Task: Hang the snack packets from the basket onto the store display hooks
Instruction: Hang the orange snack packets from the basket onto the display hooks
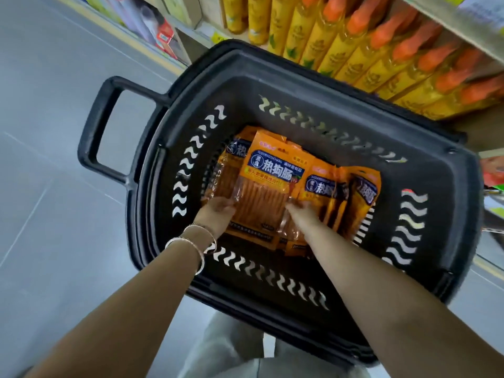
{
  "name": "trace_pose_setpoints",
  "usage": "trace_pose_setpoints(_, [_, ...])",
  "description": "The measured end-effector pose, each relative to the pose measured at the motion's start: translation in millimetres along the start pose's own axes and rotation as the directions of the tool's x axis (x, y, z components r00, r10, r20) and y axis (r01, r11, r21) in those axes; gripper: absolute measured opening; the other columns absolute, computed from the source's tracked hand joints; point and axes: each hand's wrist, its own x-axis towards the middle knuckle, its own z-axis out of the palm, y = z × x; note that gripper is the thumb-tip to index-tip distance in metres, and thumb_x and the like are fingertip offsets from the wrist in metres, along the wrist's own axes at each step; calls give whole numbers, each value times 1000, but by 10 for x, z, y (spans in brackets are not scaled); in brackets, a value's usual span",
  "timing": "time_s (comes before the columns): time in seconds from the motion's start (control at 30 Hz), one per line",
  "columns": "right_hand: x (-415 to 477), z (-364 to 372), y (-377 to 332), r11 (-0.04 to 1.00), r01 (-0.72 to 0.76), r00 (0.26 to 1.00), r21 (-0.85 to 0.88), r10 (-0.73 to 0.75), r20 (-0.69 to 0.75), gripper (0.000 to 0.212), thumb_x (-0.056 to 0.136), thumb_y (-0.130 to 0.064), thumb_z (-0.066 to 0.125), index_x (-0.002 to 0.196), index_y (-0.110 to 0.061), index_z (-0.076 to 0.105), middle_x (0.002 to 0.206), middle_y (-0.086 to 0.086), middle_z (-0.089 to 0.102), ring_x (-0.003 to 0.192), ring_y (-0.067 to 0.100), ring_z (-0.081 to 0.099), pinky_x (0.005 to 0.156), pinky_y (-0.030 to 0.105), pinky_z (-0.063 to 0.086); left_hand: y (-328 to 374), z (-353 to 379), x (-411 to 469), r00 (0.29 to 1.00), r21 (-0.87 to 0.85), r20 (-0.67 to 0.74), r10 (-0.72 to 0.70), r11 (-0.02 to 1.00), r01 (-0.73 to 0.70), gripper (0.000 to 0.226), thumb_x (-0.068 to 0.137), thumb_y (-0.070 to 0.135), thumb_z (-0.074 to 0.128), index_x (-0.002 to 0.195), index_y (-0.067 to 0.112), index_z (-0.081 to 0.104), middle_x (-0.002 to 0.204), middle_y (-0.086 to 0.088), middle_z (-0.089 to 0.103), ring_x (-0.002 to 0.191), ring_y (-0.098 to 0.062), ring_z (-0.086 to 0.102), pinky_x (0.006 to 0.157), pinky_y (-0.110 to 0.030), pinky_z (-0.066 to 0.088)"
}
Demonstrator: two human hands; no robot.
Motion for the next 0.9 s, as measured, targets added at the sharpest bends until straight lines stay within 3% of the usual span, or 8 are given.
trace_pose_setpoints(0.07, [67, 130, -51, 996, -44, 999, 84, 44, 1, 50, 87, -44, 61, 127, -16, 52, 126, 5, 58, 117, 28, 54, 98, 40, 39, -35, -8, 47, 1000, -23, -12, -17, 1000, 17, 25, 91, 23, 53, 115, 22, 60, 112, -2, 62, 104, -20, 58, 98, -35, 44])
trace_pose_setpoints(0.2, [35, 279, -139, 971, -3, 997, 237, 20, -72, 23, 85, -44, 64, 90, -24, 55, 94, -5, 58, 88, 17, 54, 80, 33, 41, -33, -25, 83, 997, -85, -77, -30, 996, 23, 21, 89, 24, 58, 110, 21, 60, 110, 0, 62, 102, -18, 58, 94, -32, 44])
trace_pose_setpoints(0.4, [-217, 6, -143, 968, 125, 991, 219, -111, -77, 25, 92, -46, 52, 102, -25, 46, 91, -9, 53, 78, 7, 52, 64, 24, 40, 33, -39, 7, 995, -132, -101, -25, 991, 12, 35, 89, 23, 58, 123, 19, 52, 107, 7, 58, 97, -10, 51, 87, -21, 35])
trace_pose_setpoints(0.47, [-336, -156, -75, 969, 150, 988, 194, -139, -67, 23, 92, -47, 52, 101, -27, 46, 89, -14, 52, 77, 4, 51, 61, 20, 38, 76, -32, -4, 998, -145, -64, -8, 989, -1, 41, 88, 28, 61, 125, 16, 51, 114, 4, 60, 102, -11, 53, 91, -22, 37])
trace_pose_setpoints(0.63, [-595, -391, 29, 937, 145, 966, 318, -204, 160, 16, 90, -42, 57, 101, -31, 54, 112, -5, 59, 106, 14, 58, 84, 32, 47, 258, 42, -34, 983, -194, 172, 61, 981, -27, 54, 77, 49, 69, 121, 21, 57, 113, -3, 66, 100, -21, 64, 88, -31, 51])
trace_pose_setpoints(0.73, [-672, -421, 33, 938, 151, 954, 313, -221, 204, 17, 89, -47, 56, 98, -32, 56, 113, -4, 61, 107, 14, 58, 88, 32, 47, 343, 93, -75, 959, -392, 284, -10, 912, 125, 26, 81, 38, 69, 101, 22, 65, 100, -7, 72, 88, -24, 70, 83, -43, 54])
trace_pose_setpoints(0.8, [-643, -465, 62, 940, 206, 961, 272, -247, 123, 23, 91, -49, 52, 105, -31, 54, 112, -8, 61, 109, 12, 57, 91, 29, 45, 354, 124, -68, 971, -490, 238, 13, 865, 108, 11, 85, 30, 66, 93, 22, 67, 90, -2, 74, 79, -18, 72, 75, -38, 57])
trace_pose_setpoints(0.9, [-494, -571, 189, 945, 320, 914, -62, -325, -242, 37, 92, -40, 54, 121, -17, 52, 113, -4, 60, 108, 14, 56, 90, 27, 45, 303, 140, -28, 993, -432, 120, 8, 901, 45, 14, 85, 36, 65, 95, 27, 66, 95, 0, 73, 89, -21, 70, 88, -43, 52])
